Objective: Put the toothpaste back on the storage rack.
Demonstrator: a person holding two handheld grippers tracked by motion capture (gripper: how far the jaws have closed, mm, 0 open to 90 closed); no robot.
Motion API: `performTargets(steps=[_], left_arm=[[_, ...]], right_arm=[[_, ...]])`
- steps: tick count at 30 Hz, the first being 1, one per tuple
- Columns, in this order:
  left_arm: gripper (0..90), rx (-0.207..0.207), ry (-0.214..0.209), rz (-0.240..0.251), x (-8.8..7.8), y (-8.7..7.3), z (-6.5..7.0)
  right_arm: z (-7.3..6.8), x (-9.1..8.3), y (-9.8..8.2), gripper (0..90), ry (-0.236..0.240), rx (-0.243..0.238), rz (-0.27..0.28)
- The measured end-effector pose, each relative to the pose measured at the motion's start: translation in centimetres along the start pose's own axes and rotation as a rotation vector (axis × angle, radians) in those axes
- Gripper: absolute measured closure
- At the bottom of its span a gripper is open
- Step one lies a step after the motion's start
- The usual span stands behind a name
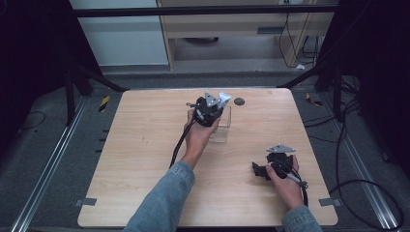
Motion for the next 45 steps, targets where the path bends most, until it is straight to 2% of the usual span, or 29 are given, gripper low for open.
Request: performTargets(steps=[7,16,20,31,45], left_arm=[[78.5,-0.002,0.000,-0.010,-0.1,0.1,0.1],[77.9,0.015,-0.002,-0.018,0.2,0.2,0.6],[77.8,0.024,0.003,-0.036,0.5,0.5,0.9],[77.3,0.002,0.000,-0.064,1.1,1.0,0.9],[77.1,-0.031,-0.013,-0.066,1.4,1.1,0.8]], right_arm=[[0.0,0.0,0.0,0.4,0.000,0.000,0.000],[0.0,0.0,0.0,0.4,0.000,0.000,0.000],[0.0,0.0,0.0,0.4,0.000,0.000,0.000],[0.0,0.0,0.0,0.4,0.000,-0.002,0.000],[0.0,0.0,0.0,0.4,0.001,0.001,0.000]])
Point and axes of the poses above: each handheld gripper's, and its own axes: x roughly forward along the jaws, y roughly out of its top, z roughly to its right, the point moved 3 cm from there along x, roughly forward along the jaws, and after that the axes turned 9 degrees about -y, right-handed, at the moved point
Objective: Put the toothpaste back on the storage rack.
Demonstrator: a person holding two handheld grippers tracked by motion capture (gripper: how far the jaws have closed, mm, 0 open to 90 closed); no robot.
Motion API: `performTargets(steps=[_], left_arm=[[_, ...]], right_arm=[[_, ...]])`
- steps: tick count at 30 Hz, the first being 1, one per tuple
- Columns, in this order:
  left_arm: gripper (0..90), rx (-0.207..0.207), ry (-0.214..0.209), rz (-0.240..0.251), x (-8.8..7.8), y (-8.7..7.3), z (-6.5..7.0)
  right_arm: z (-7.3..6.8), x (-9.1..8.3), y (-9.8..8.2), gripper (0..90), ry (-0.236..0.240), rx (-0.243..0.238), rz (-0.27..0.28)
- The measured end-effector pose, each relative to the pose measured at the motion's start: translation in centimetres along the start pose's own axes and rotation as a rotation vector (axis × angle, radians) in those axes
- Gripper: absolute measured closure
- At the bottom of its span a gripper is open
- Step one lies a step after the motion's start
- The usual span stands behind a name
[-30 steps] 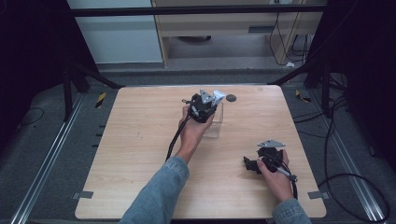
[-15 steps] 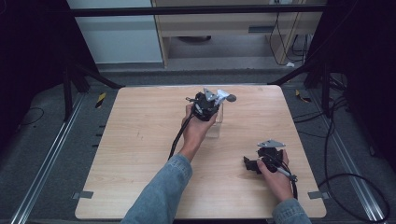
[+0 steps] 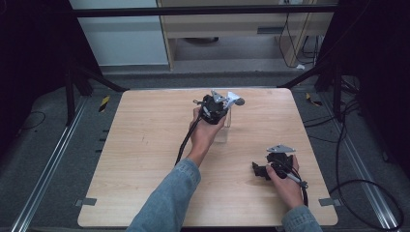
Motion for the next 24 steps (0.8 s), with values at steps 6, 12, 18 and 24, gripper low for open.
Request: performTargets(steps=[6,12,18,24], left_arm=[[76.8,-0.005,-0.009,0.002,0.00,0.03,0.09],[76.8,-0.008,-0.011,0.004,-0.04,0.06,0.18],[76.7,-0.007,-0.015,0.007,-0.10,0.08,0.20],[76.4,-0.007,-0.021,0.011,-0.11,0.07,0.22]], right_arm=[[0.02,0.00,0.00,0.4,-0.001,-0.002,0.000],[0.00,0.00,0.00,0.4,-0.001,0.000,0.000],[0.00,0.00,0.00,0.4,-0.001,0.000,0.000],[0.00,0.00,0.00,0.4,-0.001,-0.001,0.000]])
Point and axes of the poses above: each handheld gripper's, and its own axes: x roughly forward along the jaws, y roughly out of its top, z roughly to its right, the point moved 3 cm from there along x, roughly forward along the jaws, and after that the axes turned 9 degrees about -y, right-handed, at the moved point
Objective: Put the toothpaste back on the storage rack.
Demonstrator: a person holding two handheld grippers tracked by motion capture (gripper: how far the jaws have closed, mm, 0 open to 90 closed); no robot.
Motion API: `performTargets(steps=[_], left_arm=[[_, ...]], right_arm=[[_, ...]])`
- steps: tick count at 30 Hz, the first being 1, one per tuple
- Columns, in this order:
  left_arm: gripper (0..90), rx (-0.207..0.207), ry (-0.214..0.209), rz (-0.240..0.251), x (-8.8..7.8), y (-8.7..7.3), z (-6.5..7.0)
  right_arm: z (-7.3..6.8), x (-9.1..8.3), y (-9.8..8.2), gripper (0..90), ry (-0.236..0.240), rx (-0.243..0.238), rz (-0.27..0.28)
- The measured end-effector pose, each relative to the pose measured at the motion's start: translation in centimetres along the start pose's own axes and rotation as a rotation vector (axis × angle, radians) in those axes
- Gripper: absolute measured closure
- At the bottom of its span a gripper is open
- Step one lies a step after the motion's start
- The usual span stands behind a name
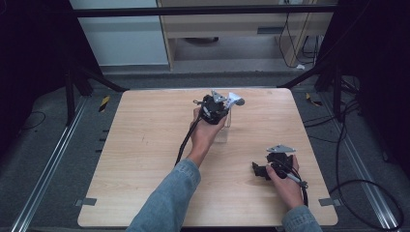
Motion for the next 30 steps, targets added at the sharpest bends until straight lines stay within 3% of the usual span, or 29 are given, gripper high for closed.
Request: performTargets(steps=[20,30], left_arm=[[74.6,-0.004,-0.010,0.011,-0.13,0.08,0.12],[68.2,0.004,-0.010,0.017,-0.28,0.06,0.48]], right_arm=[[0.00,0.00,0.00,0.4,0.000,0.001,0.000],[0.01,0.00,0.00,0.4,0.000,-0.001,0.000]])
Point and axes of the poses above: each handheld gripper's, and its own axes: x roughly forward along the jaws, y roughly out of its top, z roughly to its right, the point moved 3 cm from there along x, roughly forward along the jaws, and after that the axes turned 9 degrees about -y, right-handed, at the moved point
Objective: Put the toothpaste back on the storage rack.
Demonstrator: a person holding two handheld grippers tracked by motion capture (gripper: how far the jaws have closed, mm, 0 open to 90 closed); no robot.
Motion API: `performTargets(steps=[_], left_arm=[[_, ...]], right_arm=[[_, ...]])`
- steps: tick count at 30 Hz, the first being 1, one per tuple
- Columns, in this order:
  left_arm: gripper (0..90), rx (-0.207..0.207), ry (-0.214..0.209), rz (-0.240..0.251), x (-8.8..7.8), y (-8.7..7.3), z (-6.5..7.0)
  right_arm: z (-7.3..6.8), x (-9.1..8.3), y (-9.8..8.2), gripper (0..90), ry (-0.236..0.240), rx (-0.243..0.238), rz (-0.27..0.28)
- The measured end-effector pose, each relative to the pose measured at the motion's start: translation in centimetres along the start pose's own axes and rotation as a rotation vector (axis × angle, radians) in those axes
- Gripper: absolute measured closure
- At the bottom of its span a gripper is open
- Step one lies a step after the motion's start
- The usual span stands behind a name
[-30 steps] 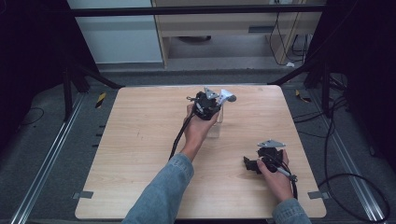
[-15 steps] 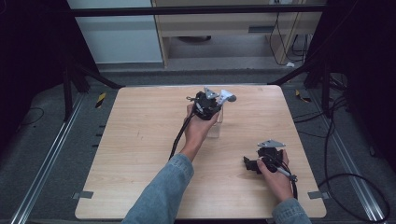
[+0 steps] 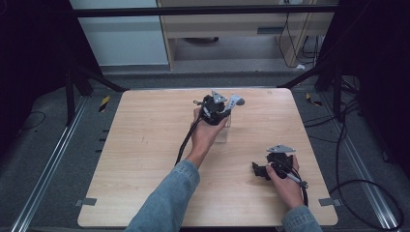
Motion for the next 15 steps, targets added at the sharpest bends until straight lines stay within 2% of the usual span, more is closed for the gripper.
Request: performTargets(steps=[15], left_arm=[[65.3,0.002,-0.006,0.014,-0.39,0.13,0.11]], right_arm=[[0.00,0.00,0.00,0.4,0.000,0.000,0.000]])
Point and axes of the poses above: each handheld gripper's, and its own axes: x roughly forward along the jaws, y roughly out of its top, z roughly to its right, the point moved 3 cm from there along x, roughly forward along the jaws, and after that the axes turned 9 degrees about -y, right-handed, at the moved point
